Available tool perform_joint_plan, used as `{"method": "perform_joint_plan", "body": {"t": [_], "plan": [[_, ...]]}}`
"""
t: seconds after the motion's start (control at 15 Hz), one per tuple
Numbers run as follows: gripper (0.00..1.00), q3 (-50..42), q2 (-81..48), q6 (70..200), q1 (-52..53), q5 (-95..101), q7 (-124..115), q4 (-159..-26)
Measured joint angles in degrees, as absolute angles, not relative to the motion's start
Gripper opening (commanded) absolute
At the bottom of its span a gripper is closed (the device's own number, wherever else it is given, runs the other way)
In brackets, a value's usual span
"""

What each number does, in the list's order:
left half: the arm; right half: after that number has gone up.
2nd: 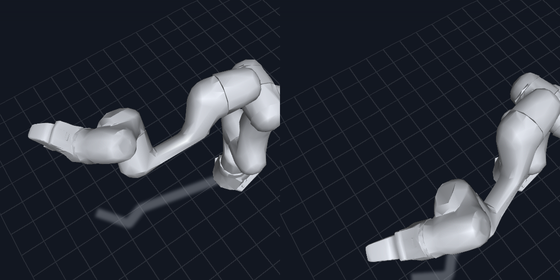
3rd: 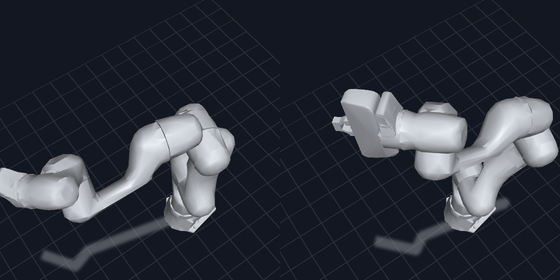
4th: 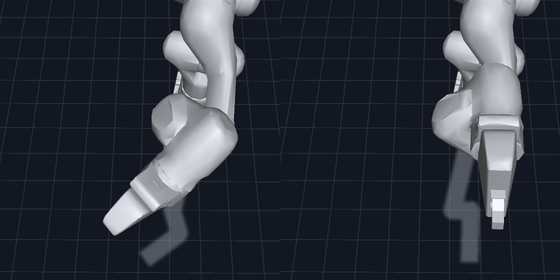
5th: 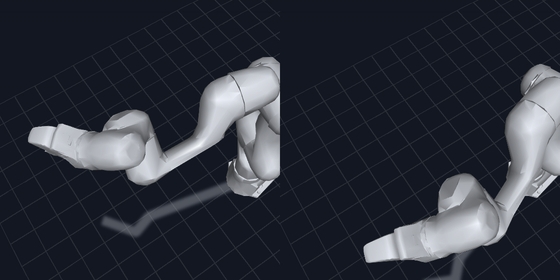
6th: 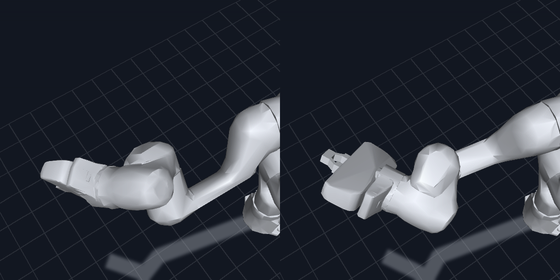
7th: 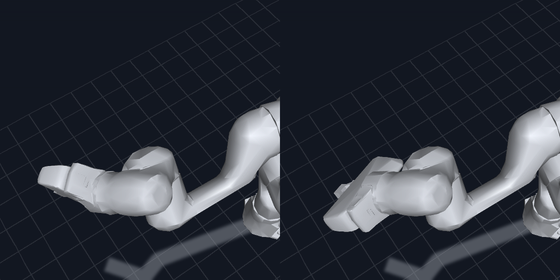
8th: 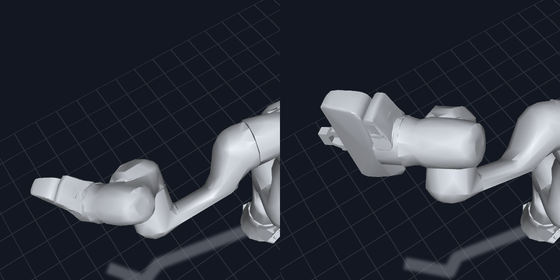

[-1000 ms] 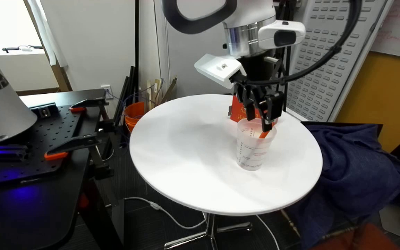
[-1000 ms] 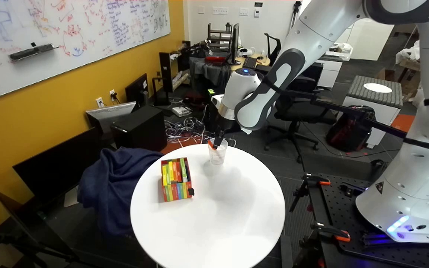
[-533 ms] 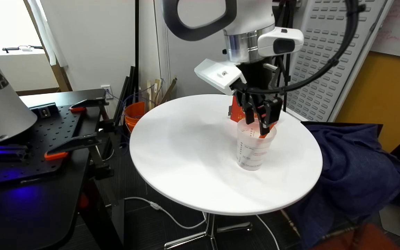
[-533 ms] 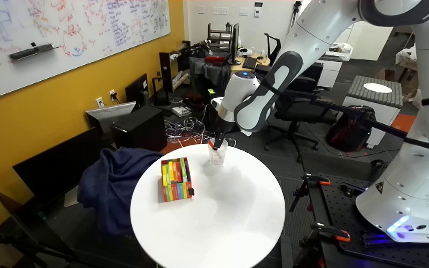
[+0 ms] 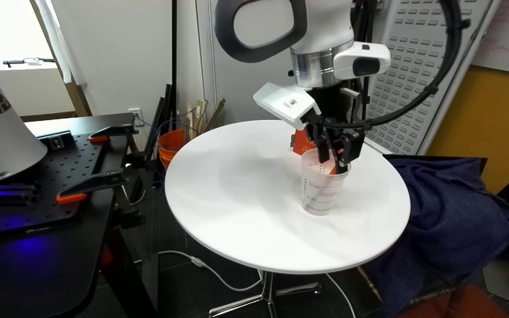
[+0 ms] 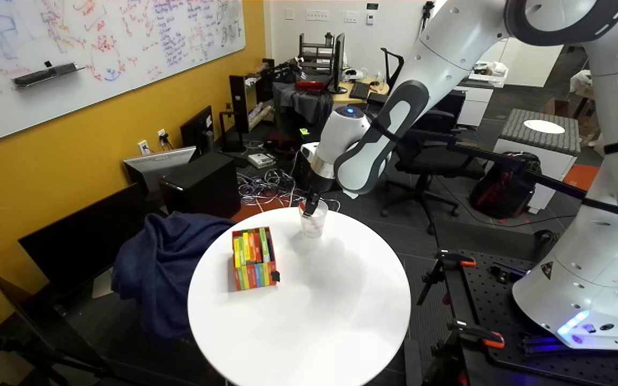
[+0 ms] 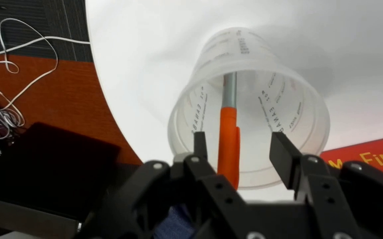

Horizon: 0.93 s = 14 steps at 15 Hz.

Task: Remove the marker from the cup and place it on the table and move the cup to the left

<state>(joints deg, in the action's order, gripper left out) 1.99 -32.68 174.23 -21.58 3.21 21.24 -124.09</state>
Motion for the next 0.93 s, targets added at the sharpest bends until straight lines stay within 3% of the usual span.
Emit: {"method": "perform_joint_plan", "body": {"t": [0.13, 0.4, 0.93], "plan": [[0.31, 2.1, -33.4, 175.1, -21.6, 3.9, 21.2, -123.7], [0.02, 2.6, -34.5, 175.6, -21.7, 4.8, 21.2, -122.8], [0.04, 2.7, -34.6, 178.4, -21.7, 6.1, 21.2, -123.1]]}}
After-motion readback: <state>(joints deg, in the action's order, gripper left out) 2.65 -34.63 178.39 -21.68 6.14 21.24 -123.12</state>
